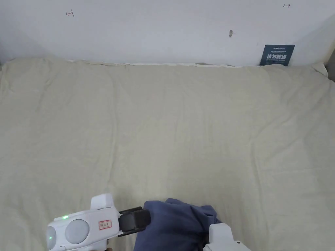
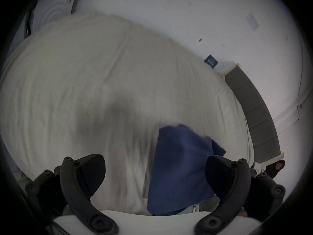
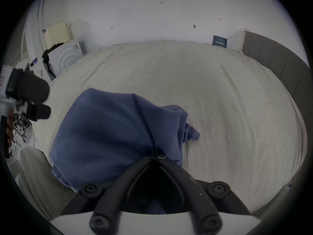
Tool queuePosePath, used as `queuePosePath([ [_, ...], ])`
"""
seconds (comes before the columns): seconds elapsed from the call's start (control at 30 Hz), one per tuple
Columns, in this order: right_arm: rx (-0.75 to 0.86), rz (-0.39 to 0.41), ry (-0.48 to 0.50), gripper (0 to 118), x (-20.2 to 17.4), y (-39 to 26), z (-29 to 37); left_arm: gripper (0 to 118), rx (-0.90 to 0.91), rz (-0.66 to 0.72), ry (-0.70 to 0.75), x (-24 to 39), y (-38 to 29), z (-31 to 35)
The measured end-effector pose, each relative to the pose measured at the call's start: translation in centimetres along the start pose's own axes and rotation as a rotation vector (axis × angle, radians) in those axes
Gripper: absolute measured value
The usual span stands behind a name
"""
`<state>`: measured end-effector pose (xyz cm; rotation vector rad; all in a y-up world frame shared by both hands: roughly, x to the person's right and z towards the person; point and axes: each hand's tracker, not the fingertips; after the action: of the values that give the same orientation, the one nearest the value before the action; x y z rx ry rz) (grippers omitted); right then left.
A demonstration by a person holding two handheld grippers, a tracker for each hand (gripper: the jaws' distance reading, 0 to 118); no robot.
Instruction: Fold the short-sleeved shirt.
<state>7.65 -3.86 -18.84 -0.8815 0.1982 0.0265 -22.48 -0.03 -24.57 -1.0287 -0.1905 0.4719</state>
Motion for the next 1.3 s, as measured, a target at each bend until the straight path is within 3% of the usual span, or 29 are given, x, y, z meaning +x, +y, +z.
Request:
queuePosePath([
  [0.1,0.005,-0.010,0.004,1,0.1,-0.1,0.1,114,-0.050,-0.016,0.002,0.5,-0.4,-1.9],
  [0.13,0.008,-0.013,0.007,1,0.3,-0.2,-0.1,103,-0.066,-0.018,-0.006,0.6,-0.6,-2.5],
  [0.2,0.015,-0.021,0.014,1,0.5,-0.4,-0.1,62,-0.134,-0.031,-0.050,1.1,-1.2,-3.4],
  [0.33,0.017,-0.029,0.023,1,0.7,-0.5,-0.2,49,-0.123,-0.038,-0.050,2.2,-2.5,-3.8],
  [0.43,0.022,-0.034,0.028,1,0.7,-0.5,-0.2,20,-0.124,0.012,-0.110,2.0,-2.5,-3.4],
  [0.57,0.021,-0.042,0.040,1,0.6,0.4,1.2,16,-0.092,-0.064,-0.067,2.5,-2.1,-2.1],
  [0.63,0.095,-0.051,0.044,1,0.6,1.1,2.2,16,-0.060,-0.053,-0.081,2.3,-1.2,-0.7],
  [0.77,0.167,-0.033,0.029,1,-0.9,6.6,7.9,15,0.008,-0.088,-0.017,0.0,2.0,1.7],
  [0.8,0.188,-0.021,0.023,1,1.0,5.7,5.9,15,0.022,-0.108,0.022,-1.1,3.1,2.5],
  [1.0,0.260,0.013,-0.013,1,1.7,8.9,6.1,15,0.084,-0.118,0.241,-10.5,9.7,7.1],
  [1.3,0.291,0.007,-0.035,2,-0.9,11.7,5.1,15,0.100,-0.016,0.562,-24.6,16.0,12.4],
])
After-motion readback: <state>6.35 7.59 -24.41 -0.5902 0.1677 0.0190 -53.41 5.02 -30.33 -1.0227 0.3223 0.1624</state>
